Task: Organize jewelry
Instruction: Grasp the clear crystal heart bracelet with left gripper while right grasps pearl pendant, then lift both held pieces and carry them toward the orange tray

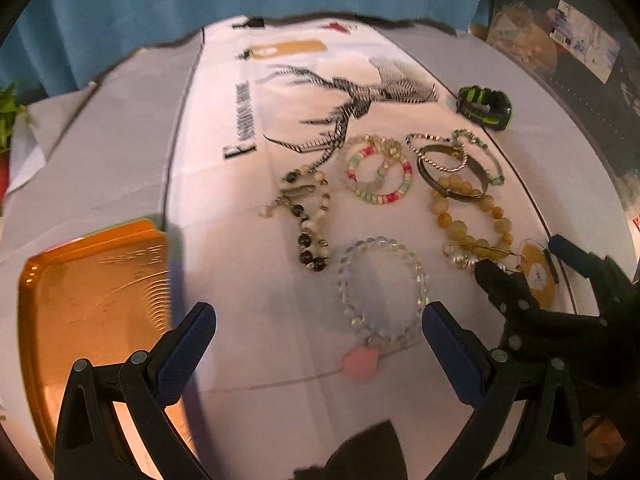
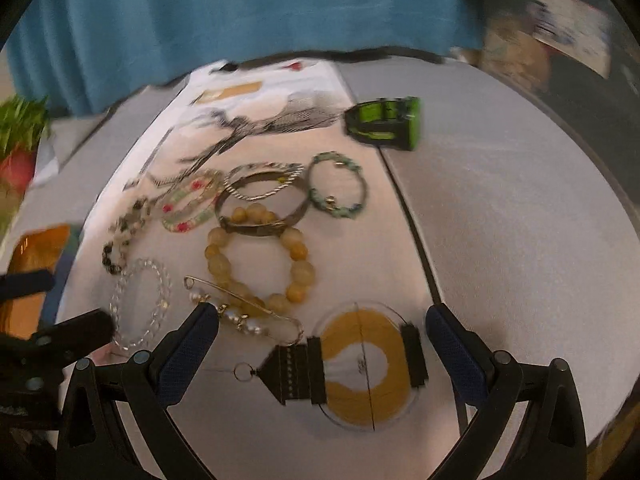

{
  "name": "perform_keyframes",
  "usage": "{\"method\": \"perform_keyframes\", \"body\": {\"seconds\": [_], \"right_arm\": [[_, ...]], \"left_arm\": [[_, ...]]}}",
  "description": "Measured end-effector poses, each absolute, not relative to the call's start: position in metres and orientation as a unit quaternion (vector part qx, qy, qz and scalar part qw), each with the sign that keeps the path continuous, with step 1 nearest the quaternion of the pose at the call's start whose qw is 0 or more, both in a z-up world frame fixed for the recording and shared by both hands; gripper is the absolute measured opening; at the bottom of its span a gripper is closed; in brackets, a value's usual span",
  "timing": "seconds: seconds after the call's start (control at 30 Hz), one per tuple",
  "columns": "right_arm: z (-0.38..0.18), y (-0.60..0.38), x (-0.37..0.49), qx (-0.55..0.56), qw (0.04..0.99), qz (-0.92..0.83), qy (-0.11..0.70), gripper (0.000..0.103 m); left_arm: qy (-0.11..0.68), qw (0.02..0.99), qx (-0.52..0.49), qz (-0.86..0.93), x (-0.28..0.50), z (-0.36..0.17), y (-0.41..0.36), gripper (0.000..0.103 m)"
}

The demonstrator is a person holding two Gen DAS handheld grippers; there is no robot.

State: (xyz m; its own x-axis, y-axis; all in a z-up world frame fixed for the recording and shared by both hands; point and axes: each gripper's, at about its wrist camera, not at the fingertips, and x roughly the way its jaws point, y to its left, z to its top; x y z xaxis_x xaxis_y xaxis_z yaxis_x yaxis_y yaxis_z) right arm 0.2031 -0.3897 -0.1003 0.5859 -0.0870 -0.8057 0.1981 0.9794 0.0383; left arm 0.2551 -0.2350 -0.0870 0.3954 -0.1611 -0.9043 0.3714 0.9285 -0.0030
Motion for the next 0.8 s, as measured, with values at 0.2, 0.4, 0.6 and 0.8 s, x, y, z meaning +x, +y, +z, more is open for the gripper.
{"method": "perform_keyframes", "body": {"seconds": [0.2,0.4,0.6,0.8], "right_arm": [[-0.101,-0.383,0.214,0.014,0.881,-0.059,0.469,0.103],[-0.093,-0.36,0.211,-0.025,0.879,0.024,0.475,0.044],[-0.086,-0.355,0.188,-0.007,0.872,0.026,0.489,0.012],[-0.074,-0.378,0.159,0.052,0.88,0.002,0.472,0.012]], "left_arm": [[0.555,0.814,0.054,-0.162,0.273,-0.099,-0.225,0.102],[0.541,0.817,0.082,-0.182,0.268,-0.096,-0.237,0.068],[0.556,0.802,0.045,-0.215,0.268,-0.088,-0.228,0.005],[0.525,0.819,0.025,-0.231,0.245,-0.061,-0.214,0.005]]}}
